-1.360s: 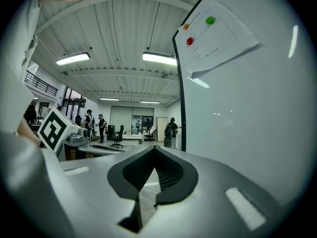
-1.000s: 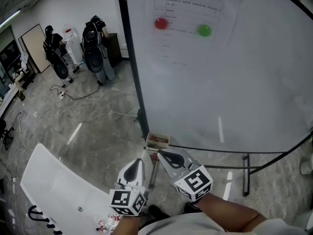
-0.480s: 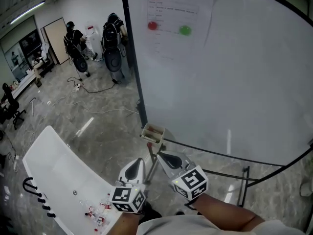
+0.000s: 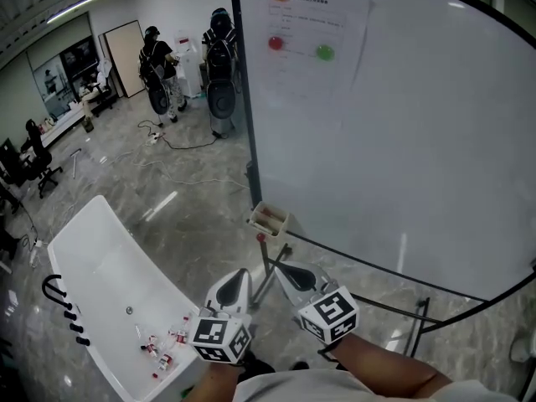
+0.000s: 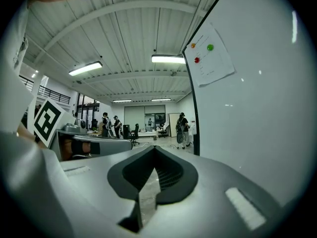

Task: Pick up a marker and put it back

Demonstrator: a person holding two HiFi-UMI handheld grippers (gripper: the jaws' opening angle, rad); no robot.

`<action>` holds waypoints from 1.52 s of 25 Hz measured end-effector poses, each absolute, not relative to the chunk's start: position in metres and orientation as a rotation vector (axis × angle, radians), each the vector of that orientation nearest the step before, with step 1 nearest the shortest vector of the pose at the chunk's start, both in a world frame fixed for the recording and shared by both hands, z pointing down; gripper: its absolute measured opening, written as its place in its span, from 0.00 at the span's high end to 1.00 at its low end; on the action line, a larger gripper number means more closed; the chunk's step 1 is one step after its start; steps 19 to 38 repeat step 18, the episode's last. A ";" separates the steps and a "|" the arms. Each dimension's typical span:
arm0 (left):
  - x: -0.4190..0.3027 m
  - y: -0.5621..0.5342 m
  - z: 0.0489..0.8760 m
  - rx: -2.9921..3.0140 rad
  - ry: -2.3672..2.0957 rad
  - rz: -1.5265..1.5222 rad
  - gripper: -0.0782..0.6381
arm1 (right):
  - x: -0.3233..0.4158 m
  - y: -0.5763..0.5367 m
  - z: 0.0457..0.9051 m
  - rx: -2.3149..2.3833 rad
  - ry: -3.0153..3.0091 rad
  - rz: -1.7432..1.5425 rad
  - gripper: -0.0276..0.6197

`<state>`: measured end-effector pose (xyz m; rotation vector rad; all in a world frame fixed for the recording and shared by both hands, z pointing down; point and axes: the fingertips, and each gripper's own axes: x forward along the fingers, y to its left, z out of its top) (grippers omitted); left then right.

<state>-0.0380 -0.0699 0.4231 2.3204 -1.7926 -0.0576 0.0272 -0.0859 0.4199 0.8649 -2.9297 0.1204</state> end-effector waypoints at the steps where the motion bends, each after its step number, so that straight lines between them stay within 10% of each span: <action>1: -0.037 -0.069 0.418 2.321 -1.794 -0.059 0.88 | 0.028 -0.086 0.415 0.863 -2.930 0.118 0.96; 38: -0.033 -0.046 0.401 2.321 -1.809 -0.068 0.88 | 0.030 -0.064 0.395 0.842 -2.943 0.101 0.96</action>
